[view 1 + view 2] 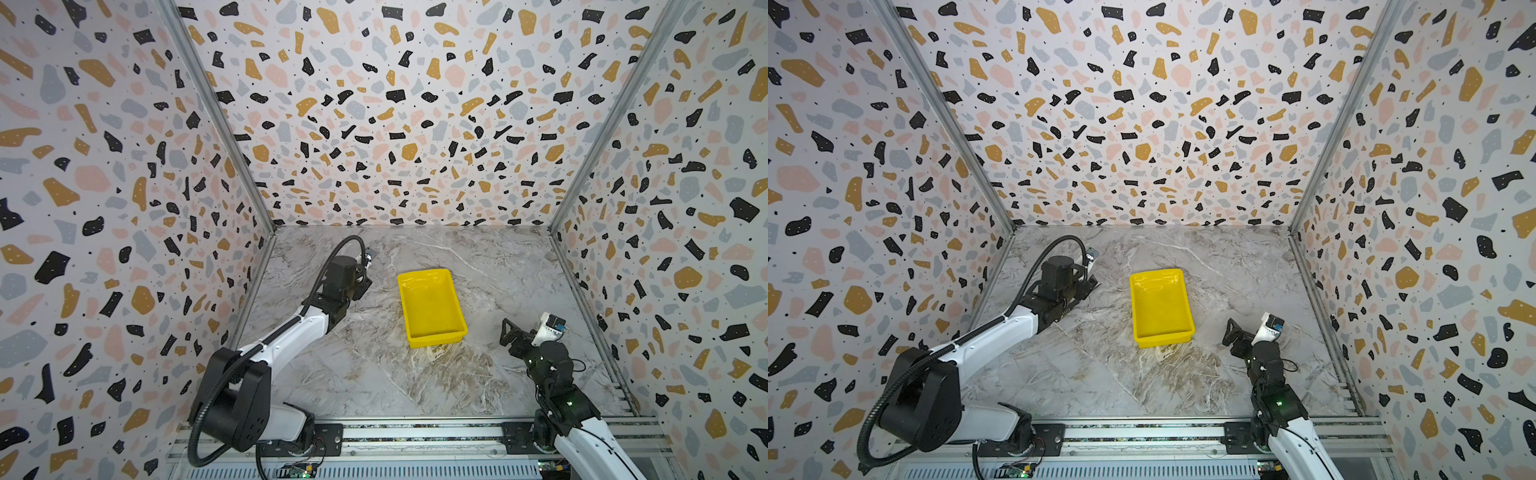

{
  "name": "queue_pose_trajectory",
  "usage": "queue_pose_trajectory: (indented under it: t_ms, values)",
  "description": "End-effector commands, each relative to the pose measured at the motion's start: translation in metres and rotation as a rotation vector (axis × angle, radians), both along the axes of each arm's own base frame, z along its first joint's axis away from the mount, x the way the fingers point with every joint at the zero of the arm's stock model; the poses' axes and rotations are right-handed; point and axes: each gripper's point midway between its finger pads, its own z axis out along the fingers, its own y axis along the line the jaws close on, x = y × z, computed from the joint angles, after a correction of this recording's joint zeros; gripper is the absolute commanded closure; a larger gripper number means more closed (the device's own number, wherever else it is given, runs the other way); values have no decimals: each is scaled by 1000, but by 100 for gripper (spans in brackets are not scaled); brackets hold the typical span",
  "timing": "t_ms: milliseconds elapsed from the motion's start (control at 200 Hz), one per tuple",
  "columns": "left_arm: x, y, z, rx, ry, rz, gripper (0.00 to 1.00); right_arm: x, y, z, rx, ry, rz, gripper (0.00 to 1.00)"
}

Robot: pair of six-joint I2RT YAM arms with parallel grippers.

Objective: Put the screwdriver in the bin
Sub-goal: Pick up the screwdriver from the middle-left of the table.

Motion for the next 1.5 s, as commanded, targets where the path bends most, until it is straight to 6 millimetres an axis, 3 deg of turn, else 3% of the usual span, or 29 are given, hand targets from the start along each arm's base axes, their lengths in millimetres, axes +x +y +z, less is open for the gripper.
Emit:
queue_pose_trajectory:
  t_ms: [0,80,170,240,526,756,956,1497]
  values:
    - [-4,18,-11,175,108,-30,25,1,1,6,0,-27,-5,1]
    - [0,31,-21,121,147,33,28,0,2,6,-4,-29,-1,1]
    - [5,61,-37,120,179,166,35,0,3,6,-5,-34,0,1]
    - [2,68,-55,120,228,182,36,0,3,6,-6,-34,-3,1]
    - [-9,68,-101,153,425,183,41,1,4,6,-9,-33,-2,1]
    - [-15,68,-110,148,433,169,43,2,5,4,-11,-23,-3,1]
    - [-16,55,-123,92,497,138,45,2,4,4,-12,-22,-4,1]
    - [-27,59,-154,122,562,151,47,2,5,4,-9,-20,-6,1]
